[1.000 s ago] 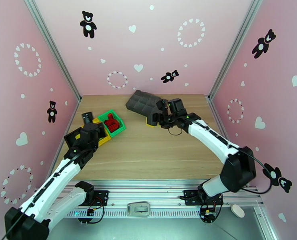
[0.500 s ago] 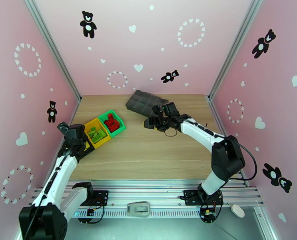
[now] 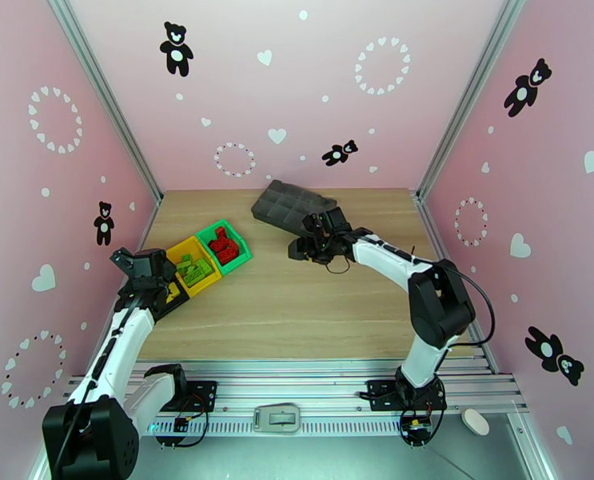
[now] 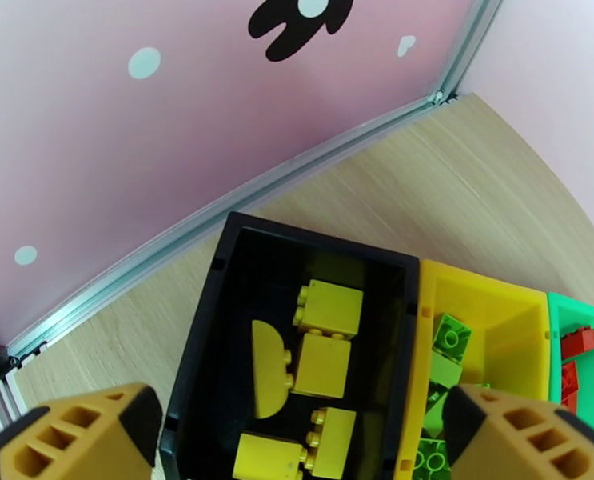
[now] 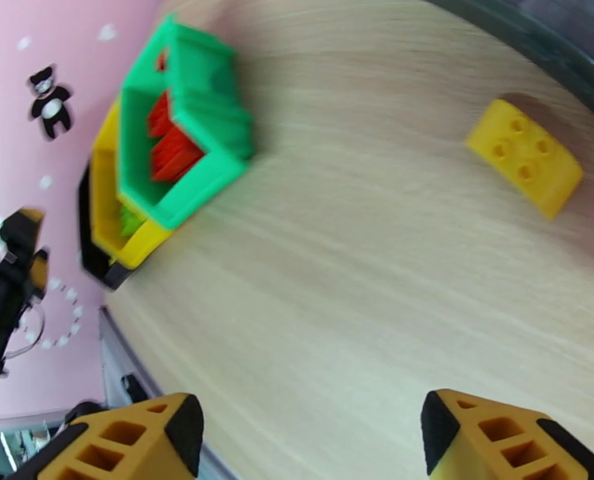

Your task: Sort the legos into containers by color

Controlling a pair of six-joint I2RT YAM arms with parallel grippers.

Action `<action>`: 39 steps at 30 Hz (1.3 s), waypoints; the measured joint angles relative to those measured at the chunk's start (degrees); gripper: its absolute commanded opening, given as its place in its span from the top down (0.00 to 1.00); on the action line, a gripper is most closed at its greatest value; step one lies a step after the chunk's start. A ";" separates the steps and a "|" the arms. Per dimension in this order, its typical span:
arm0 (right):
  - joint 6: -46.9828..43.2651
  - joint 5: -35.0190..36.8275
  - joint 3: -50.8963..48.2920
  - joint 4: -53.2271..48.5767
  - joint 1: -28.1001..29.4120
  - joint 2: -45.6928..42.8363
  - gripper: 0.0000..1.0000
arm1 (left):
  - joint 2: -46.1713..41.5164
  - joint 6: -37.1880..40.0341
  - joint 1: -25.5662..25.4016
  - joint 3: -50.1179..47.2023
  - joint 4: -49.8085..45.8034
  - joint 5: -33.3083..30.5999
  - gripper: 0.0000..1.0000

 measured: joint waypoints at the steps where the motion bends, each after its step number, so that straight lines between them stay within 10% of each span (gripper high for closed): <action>1: -0.22 1.53 0.85 -0.46 0.13 0.85 0.30 | -0.57 0.35 -0.68 0.02 0.04 0.31 0.02; 16: -7.43 23.30 14.91 -8.46 4.07 13.88 0.26 | 7.89 0.70 -36.20 4.94 2.91 -2.14 0.02; 39: -20.83 33.24 22.21 -9.09 5.14 23.23 0.16 | 5.27 -1.92 -38.45 1.25 5.73 -4.37 0.01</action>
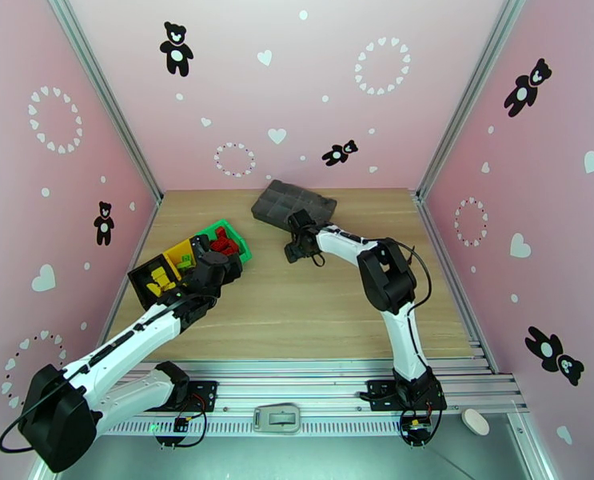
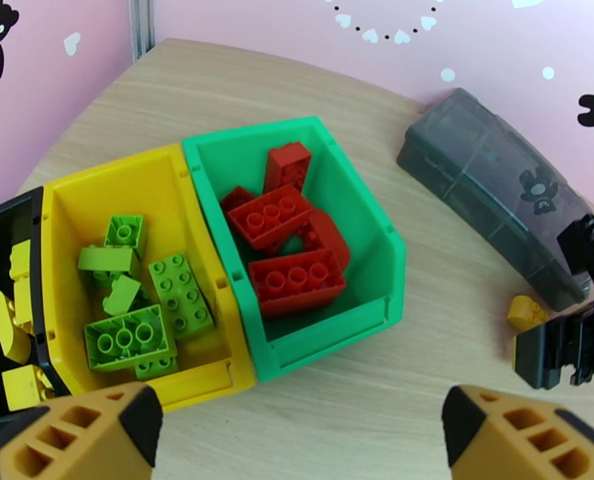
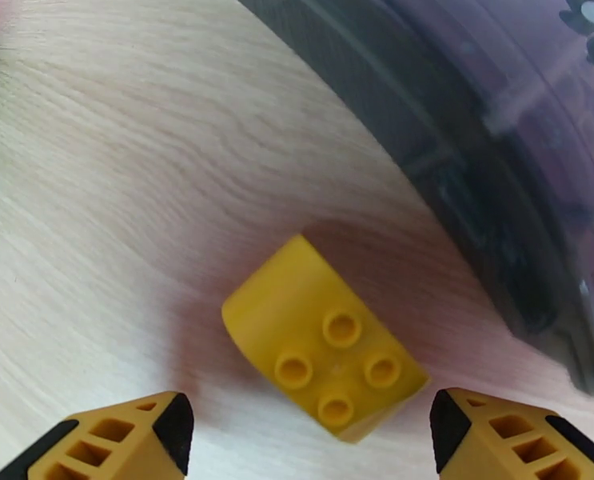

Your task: Sort the legos into containers by color

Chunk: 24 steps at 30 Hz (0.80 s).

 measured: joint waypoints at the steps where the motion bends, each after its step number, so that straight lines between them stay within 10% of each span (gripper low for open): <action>1: -0.24 0.15 0.68 0.00 0.00 0.33 0.16 | 0.00 -0.13 0.00 -0.17 0.00 0.02 0.01; 24: 0.33 -5.51 2.23 -0.31 0.96 2.69 0.39 | 0.00 -1.01 0.00 -0.42 0.00 0.00 0.02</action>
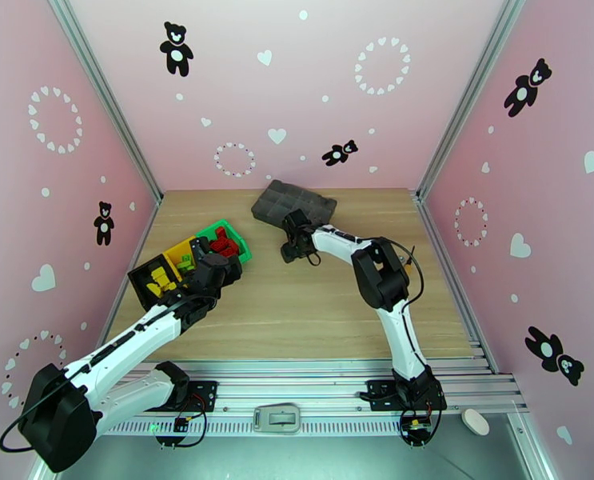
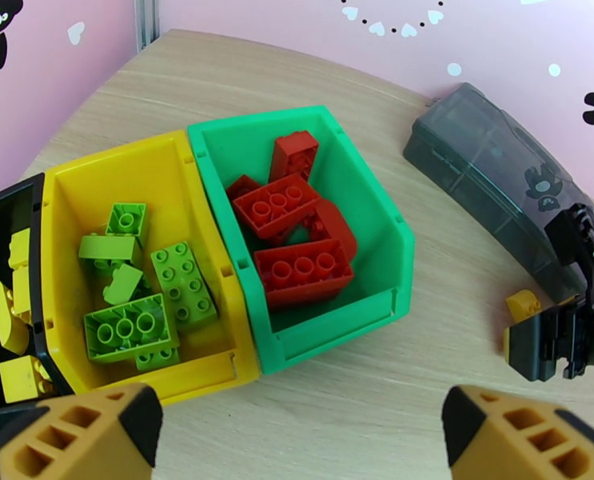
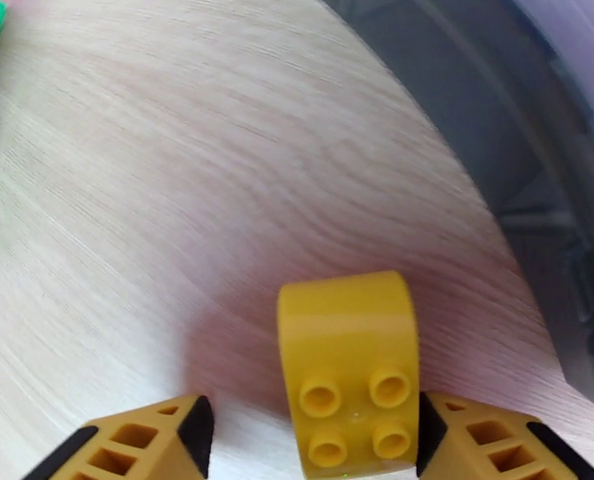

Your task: Sort the legos into containers by color

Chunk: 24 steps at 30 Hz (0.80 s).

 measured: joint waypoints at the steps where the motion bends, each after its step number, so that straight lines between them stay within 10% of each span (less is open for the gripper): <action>1: 0.28 0.24 0.02 -0.04 0.20 0.00 0.41 | 0.00 0.00 0.00 0.00 0.00 0.02 0.02; 11: 3.04 4.22 3.67 -3.89 0.63 0.17 0.56 | -0.17 -0.66 0.00 0.00 -0.02 0.63 0.02; 24: 4.26 4.52 3.65 -5.01 0.63 0.22 0.48 | -0.22 -1.09 0.00 0.00 -0.07 1.79 0.02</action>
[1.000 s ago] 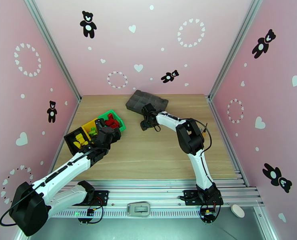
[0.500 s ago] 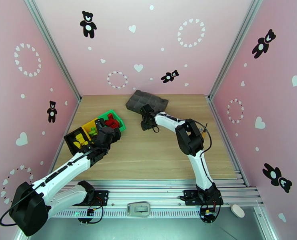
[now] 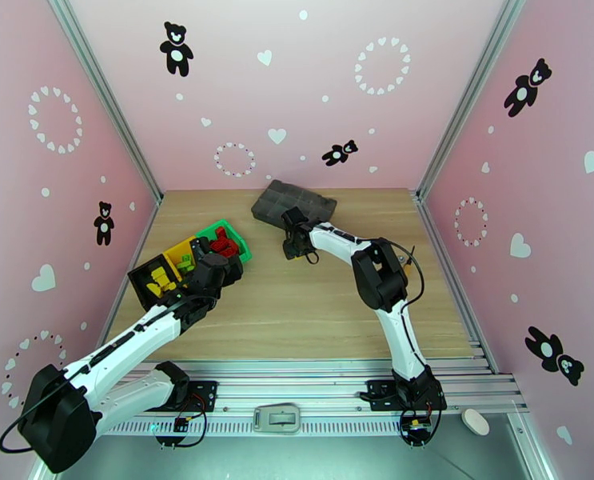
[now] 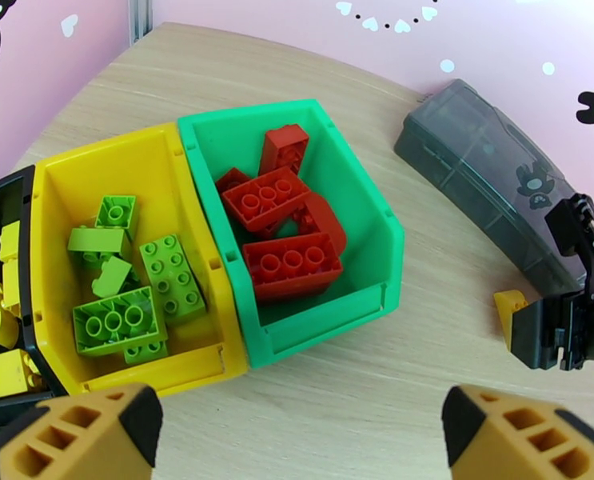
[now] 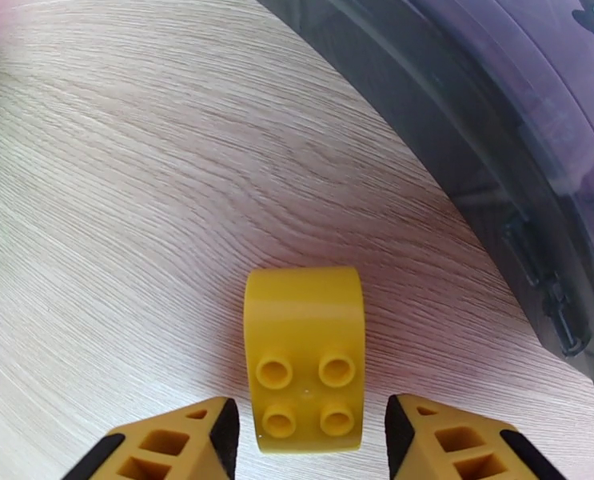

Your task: Sort the legos into containers by color

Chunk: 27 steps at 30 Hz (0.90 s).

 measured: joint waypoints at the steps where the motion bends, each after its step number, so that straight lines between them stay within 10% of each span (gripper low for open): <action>1: 0.07 0.00 0.00 0.02 0.00 0.00 0.49 | 0.00 -0.02 0.00 0.00 0.00 0.11 0.02; 27: -0.07 -0.81 -5.42 2.75 0.00 -2.01 0.72 | -1.20 -1.81 5.60 -0.42 1.18 7.69 0.01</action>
